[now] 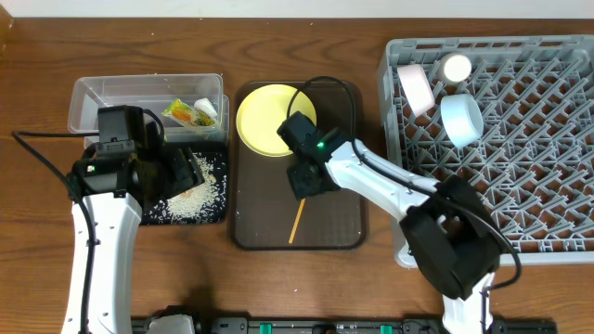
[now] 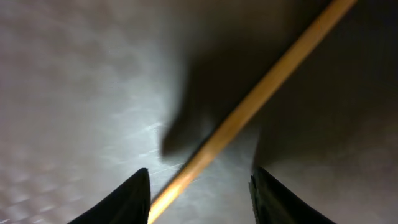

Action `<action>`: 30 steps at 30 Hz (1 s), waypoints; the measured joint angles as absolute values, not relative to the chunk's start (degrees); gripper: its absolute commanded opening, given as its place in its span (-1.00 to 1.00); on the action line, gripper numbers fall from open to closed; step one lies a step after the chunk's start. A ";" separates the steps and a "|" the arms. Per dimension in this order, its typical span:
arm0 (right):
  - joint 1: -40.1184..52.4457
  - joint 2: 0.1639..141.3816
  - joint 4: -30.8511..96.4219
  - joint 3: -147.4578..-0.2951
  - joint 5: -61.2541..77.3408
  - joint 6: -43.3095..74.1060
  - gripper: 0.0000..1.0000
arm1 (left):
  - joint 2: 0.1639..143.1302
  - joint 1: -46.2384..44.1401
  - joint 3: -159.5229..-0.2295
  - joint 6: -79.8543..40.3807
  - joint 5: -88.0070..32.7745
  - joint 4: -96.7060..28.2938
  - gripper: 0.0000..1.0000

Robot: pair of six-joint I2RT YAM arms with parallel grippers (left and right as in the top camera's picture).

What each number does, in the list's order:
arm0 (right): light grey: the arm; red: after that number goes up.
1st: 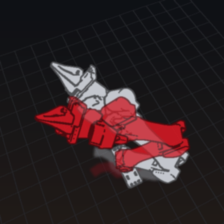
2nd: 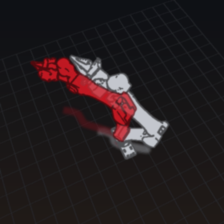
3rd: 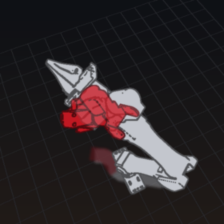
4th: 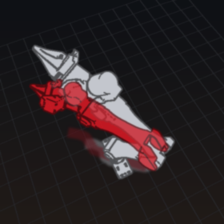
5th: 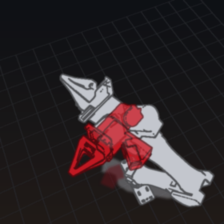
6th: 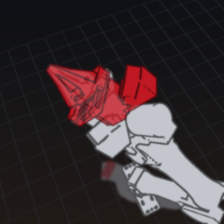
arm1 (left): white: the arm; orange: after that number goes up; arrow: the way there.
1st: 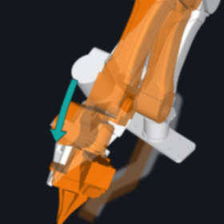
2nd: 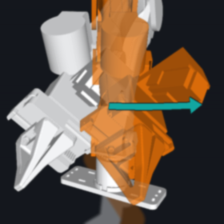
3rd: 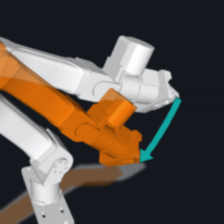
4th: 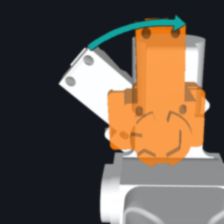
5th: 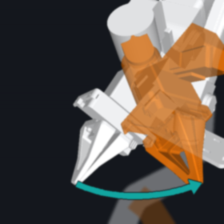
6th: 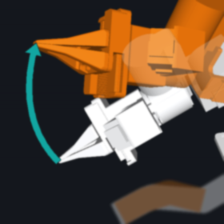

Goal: Sort waste into correct bins and load items into the dishwasher rack
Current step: 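Reach the right gripper to the second chopstick and grasp it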

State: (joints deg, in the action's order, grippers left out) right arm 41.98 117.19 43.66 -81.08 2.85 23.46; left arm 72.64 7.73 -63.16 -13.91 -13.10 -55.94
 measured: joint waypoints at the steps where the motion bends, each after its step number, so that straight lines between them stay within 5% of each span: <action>1: 41.95 117.80 44.05 -81.08 2.63 23.79 -0.22 | 72.64 7.73 -63.16 -13.93 -13.10 -55.94 0.46; 17: 40.07 118.41 51.81 -81.34 -1.23 26.87 -0.98 | 72.66 7.73 -63.16 -13.91 -13.10 -55.94 0.46; 30: 32.64 118.32 59.29 -86.24 4.64 23.24 -0.98 | 72.64 7.73 -63.16 -13.93 -13.10 -55.96 0.46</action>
